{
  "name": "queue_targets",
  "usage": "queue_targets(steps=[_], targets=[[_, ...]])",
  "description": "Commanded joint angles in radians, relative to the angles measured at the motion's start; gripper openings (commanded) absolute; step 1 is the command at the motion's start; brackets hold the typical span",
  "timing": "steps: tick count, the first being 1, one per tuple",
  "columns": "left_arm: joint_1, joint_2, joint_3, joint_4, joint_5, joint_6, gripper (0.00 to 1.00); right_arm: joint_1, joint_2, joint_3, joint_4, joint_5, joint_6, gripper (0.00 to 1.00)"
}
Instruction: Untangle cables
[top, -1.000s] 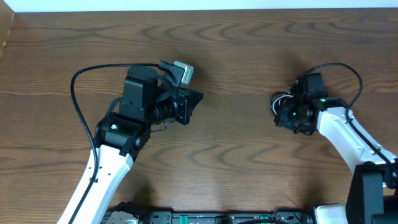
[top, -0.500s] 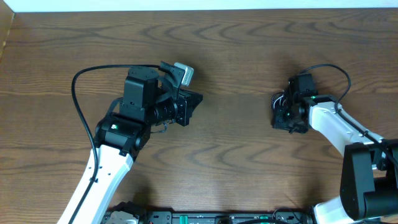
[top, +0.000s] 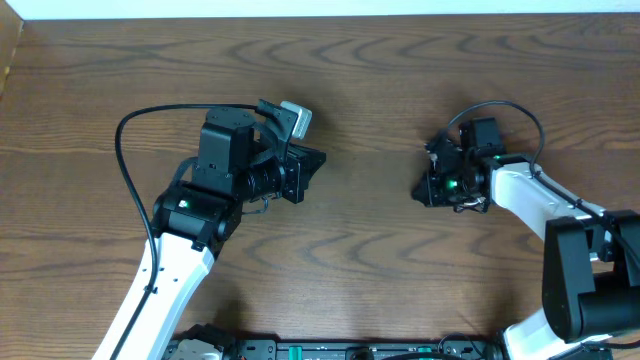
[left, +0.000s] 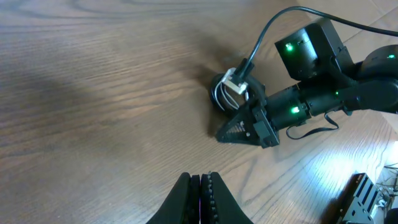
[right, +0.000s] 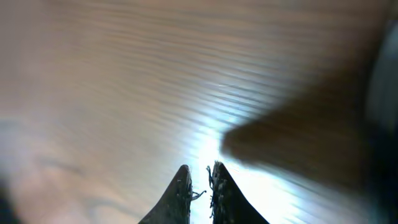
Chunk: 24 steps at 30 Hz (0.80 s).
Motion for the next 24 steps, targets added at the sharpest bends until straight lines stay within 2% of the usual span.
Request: queue_targets(steps=[1, 4, 7, 12, 16, 19, 24], targets=[[0.004, -0.009, 0.004, -0.003, 0.006, 0.010, 0.08, 0.064, 0.004, -0.004, 0.033, -0.188, -0.061, 0.09], [0.004, -0.009, 0.004, -0.003, 0.006, 0.010, 0.08, 0.119, 0.004, -0.003, 0.045, -0.130, -0.041, 0.11], [0.004, -0.009, 0.004, -0.008, 0.006, 0.010, 0.08, 0.159, 0.004, -0.003, 0.037, 0.099, 0.055, 0.14], [0.004, -0.009, 0.004, -0.035, 0.006, 0.044, 0.08, 0.168, 0.004, 0.002, 0.005, 0.302, 0.075, 0.21], [0.004, -0.009, 0.004, -0.040, 0.006, 0.052, 0.08, 0.169, 0.004, 0.030, -0.032, 0.466, 0.045, 0.23], [0.004, -0.009, 0.004, -0.040, 0.005, 0.065, 0.08, 0.169, 0.004, 0.062, -0.041, 0.505, -0.033, 0.24], [0.004, -0.009, 0.004, -0.052, 0.005, 0.085, 0.08, 0.167, 0.004, 0.108, -0.042, 0.610, -0.053, 0.26]])
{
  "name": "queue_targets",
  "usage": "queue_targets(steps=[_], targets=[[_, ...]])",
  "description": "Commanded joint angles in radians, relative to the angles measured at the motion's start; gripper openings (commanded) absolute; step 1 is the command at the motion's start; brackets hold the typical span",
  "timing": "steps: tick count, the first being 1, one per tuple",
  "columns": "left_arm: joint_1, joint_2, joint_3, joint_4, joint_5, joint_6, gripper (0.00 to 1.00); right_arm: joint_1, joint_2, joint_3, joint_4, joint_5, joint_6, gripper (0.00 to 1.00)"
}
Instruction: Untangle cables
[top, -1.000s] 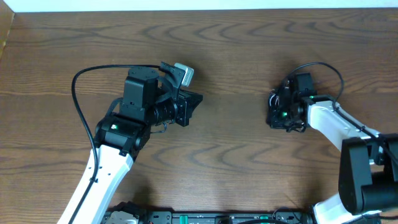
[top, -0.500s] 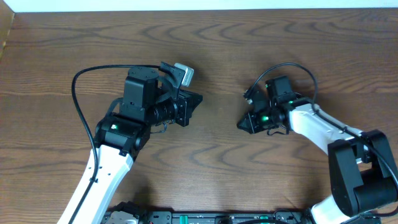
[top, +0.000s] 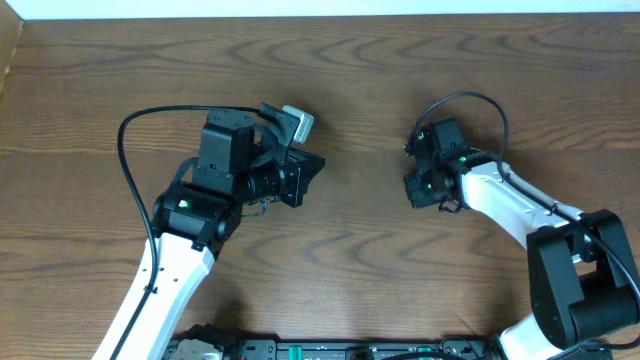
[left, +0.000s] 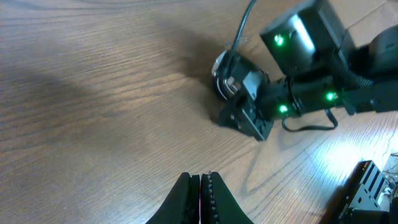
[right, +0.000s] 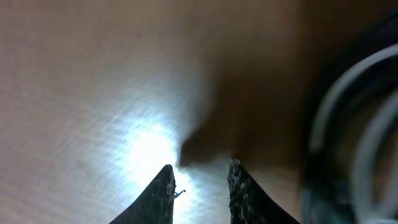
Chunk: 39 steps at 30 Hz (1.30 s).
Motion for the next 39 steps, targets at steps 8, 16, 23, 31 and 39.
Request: queue_targets(steps=[8, 16, 23, 31, 39], targets=[[0.004, -0.009, 0.002, -0.032, 0.002, 0.061, 0.08, -0.044, 0.005, 0.044, -0.020, 0.238, -0.044, 0.29], [0.004, -0.009, 0.002, -0.032, 0.002, 0.061, 0.08, -0.111, 0.005, 0.044, -0.046, 0.222, -0.043, 0.30], [0.004, -0.009, 0.002, -0.033, 0.002, 0.061, 0.08, -0.113, 0.005, 0.034, -0.064, 0.172, -0.043, 0.33], [0.004, -0.009, 0.002, -0.051, 0.002, 0.061, 0.08, -0.113, 0.007, -0.022, -0.043, 0.122, -0.002, 0.32], [0.004, -0.009, 0.002, -0.052, 0.002, 0.061, 0.08, -0.112, 0.007, -0.046, -0.041, 0.105, 0.005, 0.02]])
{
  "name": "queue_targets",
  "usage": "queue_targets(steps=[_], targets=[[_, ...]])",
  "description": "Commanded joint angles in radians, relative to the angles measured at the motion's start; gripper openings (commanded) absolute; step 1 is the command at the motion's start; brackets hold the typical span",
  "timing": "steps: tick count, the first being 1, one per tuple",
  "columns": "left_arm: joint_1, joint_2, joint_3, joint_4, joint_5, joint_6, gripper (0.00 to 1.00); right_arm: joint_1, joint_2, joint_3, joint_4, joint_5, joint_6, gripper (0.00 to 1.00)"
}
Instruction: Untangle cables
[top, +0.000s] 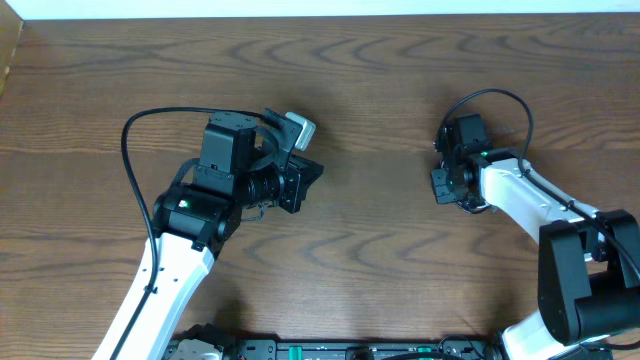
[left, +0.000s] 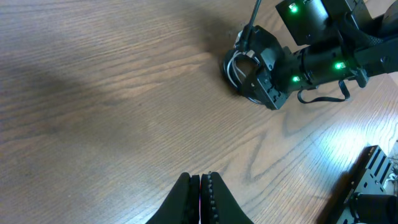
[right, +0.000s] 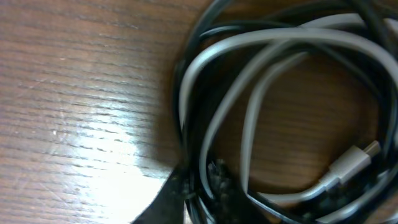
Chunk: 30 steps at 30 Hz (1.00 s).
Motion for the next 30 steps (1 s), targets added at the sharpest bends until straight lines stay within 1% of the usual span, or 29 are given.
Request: queue_targets(steps=[1, 2, 5, 10, 14, 15, 17, 19, 25, 29, 30], targets=[[0.004, -0.009, 0.002, -0.001, 0.003, 0.010, 0.08, -0.002, 0.007, -0.024, -0.005, -0.050, 0.013, 0.01], [0.004, -0.009, 0.002, -0.001, 0.003, 0.010, 0.08, -0.002, 0.007, -0.023, -0.004, -0.073, 0.013, 0.01], [0.004, -0.009, 0.002, -0.001, 0.003, 0.010, 0.08, 0.000, 0.005, -0.021, 0.021, -0.241, -0.015, 0.01], [0.004, -0.009, 0.002, -0.001, 0.003, 0.010, 0.08, -0.001, -0.034, 0.002, 0.104, -0.686, -0.135, 0.01], [0.004, -0.009, 0.002, -0.003, 0.002, 0.010, 0.08, -0.001, -0.113, 0.023, 0.225, -1.008, -0.137, 0.01], [0.004, -0.009, 0.002, -0.005, 0.003, 0.010, 0.08, -0.001, -0.137, 0.023, 0.257, -1.048, -0.124, 0.01], [0.004, -0.009, 0.002, -0.011, 0.002, 0.011, 0.08, -0.001, -0.187, 0.023, 0.291, -1.027, -0.058, 0.01], [0.004, -0.009, 0.002, -0.023, 0.002, 0.026, 0.08, -0.001, -0.255, 0.023, 0.269, -0.946, -0.014, 0.01], [0.004, -0.001, 0.001, -0.021, 0.012, 0.028, 0.09, -0.001, -0.387, 0.023, 0.156, -0.888, -0.014, 0.01], [0.004, 0.014, 0.001, -0.003, 0.071, 0.032, 0.10, 0.000, -0.442, 0.023, 0.128, -0.889, -0.013, 0.01], [0.004, 0.025, 0.001, 0.018, 0.109, 0.037, 0.13, 0.000, -0.459, 0.023, 0.119, -0.890, -0.013, 0.01]])
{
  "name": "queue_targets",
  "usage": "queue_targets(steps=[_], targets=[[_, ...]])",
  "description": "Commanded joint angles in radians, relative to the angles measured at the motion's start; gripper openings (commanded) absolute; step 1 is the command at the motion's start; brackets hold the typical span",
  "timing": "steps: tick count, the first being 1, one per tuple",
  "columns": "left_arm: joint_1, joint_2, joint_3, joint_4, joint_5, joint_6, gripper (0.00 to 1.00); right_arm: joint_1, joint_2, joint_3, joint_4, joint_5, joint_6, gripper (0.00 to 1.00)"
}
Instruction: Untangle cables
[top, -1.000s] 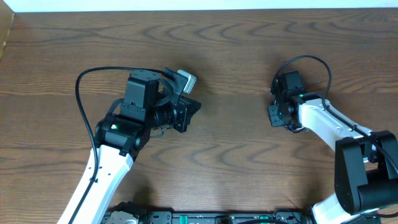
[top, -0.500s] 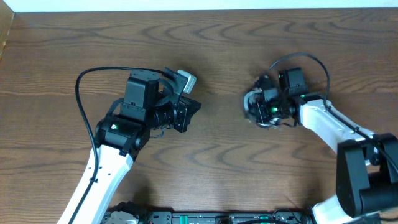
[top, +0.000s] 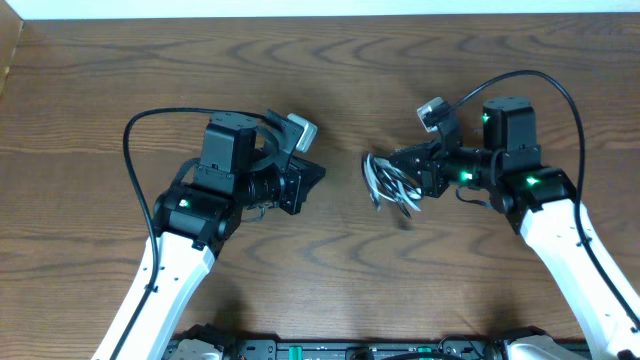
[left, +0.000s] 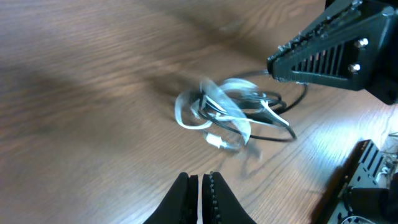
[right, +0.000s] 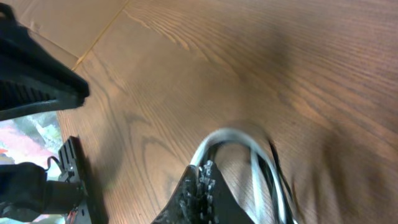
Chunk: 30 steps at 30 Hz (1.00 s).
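A tangled bundle of white and black cables (top: 385, 183) hangs from my right gripper (top: 402, 166), which is shut on it near the table's centre. In the right wrist view the fingers (right: 200, 183) pinch a white loop (right: 231, 138) with black strands beside it. The left wrist view shows the bundle (left: 227, 112) blurred, with a white plug (left: 215, 140) at its lower edge and the right gripper (left: 292, 46) above it. My left gripper (top: 318, 176) is shut and empty, a short way left of the bundle; its fingers (left: 211, 190) show nothing between them.
The brown wooden table (top: 330, 70) has a white edge along the back. The left arm's black supply cable (top: 130, 170) loops out over the left of the table. A black rail with fittings (top: 330, 350) runs along the front edge.
My right gripper was pointing down into the cable coil at the table's right. Now it is turned sideways nearer the centre, shut on the bundle, which is raised. The left arm has not moved.
My right gripper was almost shut low over the table beside the coil, then open next to it, then shutting among the strands. Now it holds the bundle up close to my left gripper, which stayed shut and still throughout.
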Motion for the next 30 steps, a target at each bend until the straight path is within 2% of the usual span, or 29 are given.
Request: queue_targets(steps=[1, 4, 5, 8, 11, 15, 19, 21, 30], targets=[[0.004, 0.027, 0.001, 0.039, 0.095, 0.026, 0.14, 0.003, -0.049, 0.018, -0.019, -0.011, 0.014, 0.01], [0.004, 0.050, 0.000, 0.084, 0.136, 0.025, 0.17, 0.003, -0.057, 0.018, -0.039, -0.010, 0.013, 0.01], [0.004, 0.059, 0.000, 0.093, 0.143, 0.025, 0.21, 0.003, -0.057, 0.018, -0.043, -0.010, 0.013, 0.01], [0.004, 0.094, 0.000, 0.103, 0.148, 0.025, 0.23, 0.003, -0.057, 0.018, -0.047, 0.000, 0.013, 0.01], [0.004, 0.142, 0.000, 0.098, 0.168, 0.025, 0.23, 0.003, -0.057, 0.018, -0.095, 0.159, 0.014, 0.01], [0.004, 0.167, 0.000, 0.103, 0.177, 0.026, 0.23, 0.003, -0.054, 0.018, -0.243, 0.416, 0.025, 0.02], [0.004, 0.167, 0.000, 0.129, 0.177, 0.025, 0.23, 0.003, -0.043, 0.016, -0.358, 0.530, 0.100, 0.18], [0.004, 0.167, 0.000, 0.137, 0.179, 0.024, 0.23, 0.003, -0.032, 0.015, -0.396, 0.544, 0.153, 0.23], [0.004, 0.167, 0.000, 0.136, 0.189, 0.024, 0.23, 0.052, 0.000, -0.077, -0.452, 0.713, 0.428, 0.27]])
